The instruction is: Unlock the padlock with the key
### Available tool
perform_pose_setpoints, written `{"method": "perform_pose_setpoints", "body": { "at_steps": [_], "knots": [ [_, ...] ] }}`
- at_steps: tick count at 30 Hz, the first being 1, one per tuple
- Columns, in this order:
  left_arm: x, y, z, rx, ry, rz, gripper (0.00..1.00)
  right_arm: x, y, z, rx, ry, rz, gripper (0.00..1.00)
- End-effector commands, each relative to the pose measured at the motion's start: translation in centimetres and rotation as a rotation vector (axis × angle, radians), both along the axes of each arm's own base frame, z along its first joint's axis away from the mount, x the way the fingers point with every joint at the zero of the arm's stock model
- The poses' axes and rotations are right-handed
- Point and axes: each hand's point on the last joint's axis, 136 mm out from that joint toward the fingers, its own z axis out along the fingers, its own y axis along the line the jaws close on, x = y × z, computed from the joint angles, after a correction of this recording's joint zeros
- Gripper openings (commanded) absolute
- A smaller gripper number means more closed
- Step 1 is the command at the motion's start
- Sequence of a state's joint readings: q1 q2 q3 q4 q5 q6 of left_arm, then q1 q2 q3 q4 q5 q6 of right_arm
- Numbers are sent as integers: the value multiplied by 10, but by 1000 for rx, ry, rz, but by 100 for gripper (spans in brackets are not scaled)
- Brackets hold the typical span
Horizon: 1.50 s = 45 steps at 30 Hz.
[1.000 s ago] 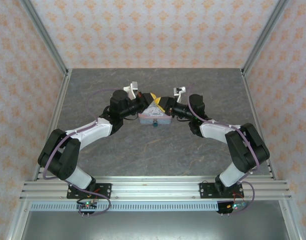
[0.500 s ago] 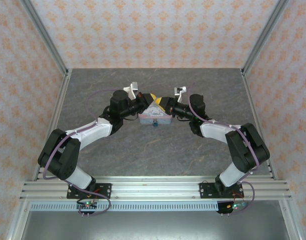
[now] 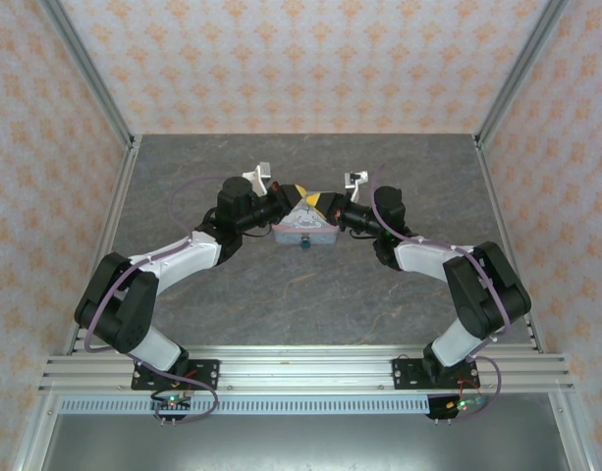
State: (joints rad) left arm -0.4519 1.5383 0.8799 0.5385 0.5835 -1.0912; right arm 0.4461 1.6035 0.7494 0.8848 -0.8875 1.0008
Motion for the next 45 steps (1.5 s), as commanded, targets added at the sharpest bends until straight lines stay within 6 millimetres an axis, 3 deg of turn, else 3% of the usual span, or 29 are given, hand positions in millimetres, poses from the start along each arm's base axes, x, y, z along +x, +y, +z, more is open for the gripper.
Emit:
{"method": "perform_pose_setpoints", "body": {
  "at_steps": [1, 5, 11, 14, 18, 21, 25, 32, 45],
  "knots": [
    [-2, -3, 15, -5, -57, -5, 0, -5, -4, 2, 2, -34, -3, 0],
    [2, 0, 13, 17, -40, 19, 1, -6, -8, -4, -8, -22, -23, 0],
    [-2, 17, 7, 125, -24, 73, 67, -7, -27, -18, -57, 7, -95, 0],
    [-13, 27, -4, 210, -5, 77, 82, -2, -38, -26, -97, 32, -142, 0],
    [-38, 43, -38, 425, 32, 49, 93, 18, -47, -28, -164, 63, -199, 0],
    [-56, 45, -61, 532, 38, 14, 95, 37, -46, -28, -213, 70, -219, 0],
    [-72, 31, -93, 615, 41, -51, 95, 64, -39, -36, -233, 102, -240, 0],
    [-66, 7, -139, 686, 50, -120, 90, 97, -26, -57, -185, 167, -255, 0],
    [-38, -15, -175, 747, -17, -173, 75, 101, -26, -88, -194, 233, -267, 0]
  ]
}}
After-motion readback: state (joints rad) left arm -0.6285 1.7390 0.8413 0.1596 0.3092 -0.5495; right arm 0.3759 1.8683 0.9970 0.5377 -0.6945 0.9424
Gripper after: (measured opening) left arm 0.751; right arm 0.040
